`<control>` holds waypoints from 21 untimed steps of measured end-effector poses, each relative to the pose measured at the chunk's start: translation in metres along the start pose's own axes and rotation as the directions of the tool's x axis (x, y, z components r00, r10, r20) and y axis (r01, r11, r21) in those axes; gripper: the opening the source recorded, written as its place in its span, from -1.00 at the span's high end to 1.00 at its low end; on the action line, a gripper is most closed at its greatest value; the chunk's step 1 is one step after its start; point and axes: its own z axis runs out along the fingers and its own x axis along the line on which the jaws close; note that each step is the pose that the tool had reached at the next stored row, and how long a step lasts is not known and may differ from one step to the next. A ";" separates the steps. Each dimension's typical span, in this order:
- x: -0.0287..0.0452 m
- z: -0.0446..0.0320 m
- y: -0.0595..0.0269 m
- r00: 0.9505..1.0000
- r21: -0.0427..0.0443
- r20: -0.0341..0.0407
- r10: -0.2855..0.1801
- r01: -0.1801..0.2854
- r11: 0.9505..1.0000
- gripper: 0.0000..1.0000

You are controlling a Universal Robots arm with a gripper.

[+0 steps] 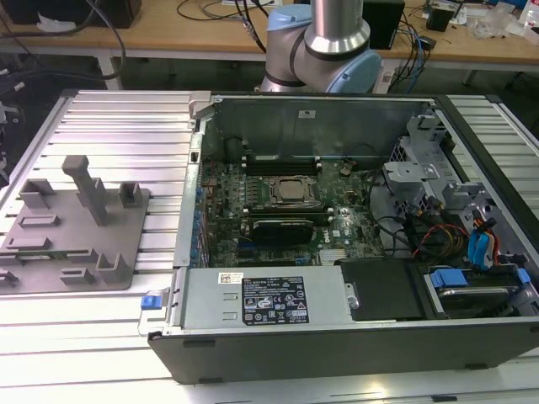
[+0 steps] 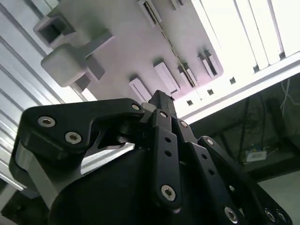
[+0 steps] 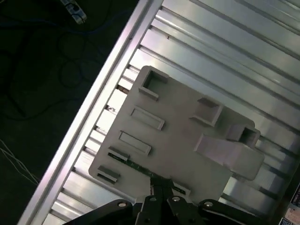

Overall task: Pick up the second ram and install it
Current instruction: 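Pick up the second ram and move it above second insertion slot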

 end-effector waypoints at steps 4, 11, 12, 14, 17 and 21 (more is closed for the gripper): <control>0.0000 0.0005 0.0000 0.987 -0.001 -0.006 -0.163 0.163 0.987 0.84; 0.0000 0.0014 -0.0001 0.937 -0.004 -0.011 -0.349 0.349 0.937 0.84; 0.0000 0.0015 0.0000 0.931 -0.004 -0.012 -0.366 0.366 0.931 0.84; 0.0000 0.0019 0.0000 0.907 -0.006 -0.013 -0.420 0.420 0.907 0.84; 0.0000 0.0022 -0.0001 0.878 -0.007 -0.014 -0.478 0.478 0.878 0.84; 0.0000 0.0032 -0.0001 0.809 -0.011 -0.017 -0.588 0.588 0.809 0.84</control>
